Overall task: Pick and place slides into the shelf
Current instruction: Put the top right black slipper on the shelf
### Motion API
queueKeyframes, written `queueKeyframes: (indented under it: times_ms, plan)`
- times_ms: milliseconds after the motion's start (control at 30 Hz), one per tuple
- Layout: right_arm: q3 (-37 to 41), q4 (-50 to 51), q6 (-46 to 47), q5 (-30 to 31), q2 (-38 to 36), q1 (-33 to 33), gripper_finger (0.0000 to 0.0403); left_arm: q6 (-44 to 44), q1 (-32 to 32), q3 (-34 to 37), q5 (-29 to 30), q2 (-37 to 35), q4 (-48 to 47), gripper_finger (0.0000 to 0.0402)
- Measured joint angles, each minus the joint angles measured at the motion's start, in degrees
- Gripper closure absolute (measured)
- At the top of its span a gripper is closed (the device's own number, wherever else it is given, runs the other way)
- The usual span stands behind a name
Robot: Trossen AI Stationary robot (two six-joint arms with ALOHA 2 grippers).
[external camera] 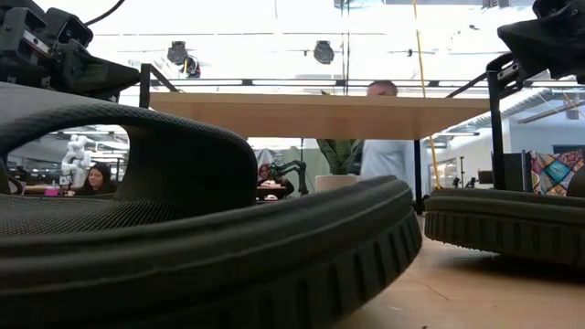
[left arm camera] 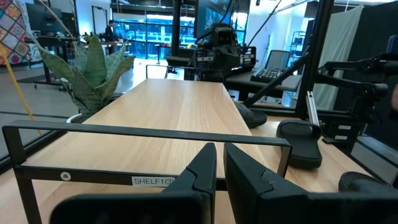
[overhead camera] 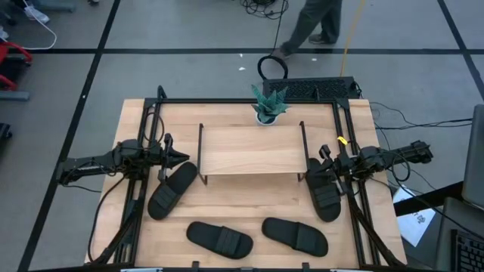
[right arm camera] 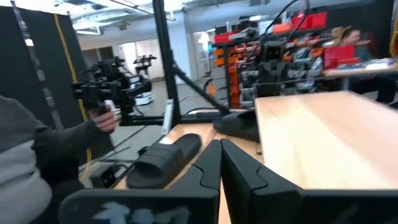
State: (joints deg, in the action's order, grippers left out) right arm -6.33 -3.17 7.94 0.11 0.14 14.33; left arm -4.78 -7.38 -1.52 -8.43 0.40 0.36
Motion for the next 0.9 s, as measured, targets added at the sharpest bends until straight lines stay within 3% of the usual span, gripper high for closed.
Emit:
queueKeyframes:
  times_ms: [333, 600, 900]
  plan:
    - [0.00, -0.89, -1.01, -0.12, 0.02, 0.00, 0.0403, 0.62, 0.02, 0.00, 0.13, 0.02, 2.00, 0.0371]
    - [0.00, -0.85, -2.60, -0.16, 0.02, 0.00, 0.0403, 12.55, 0.02, -0.07, 0.90, 0.00, 13.32, 0.0371]
    - [0.00, -0.87, -2.62, -0.16, 0.38, 0.00, 0.0403, 19.61, 0.02, -0.07, 1.01, -0.02, 12.91, 0.0371]
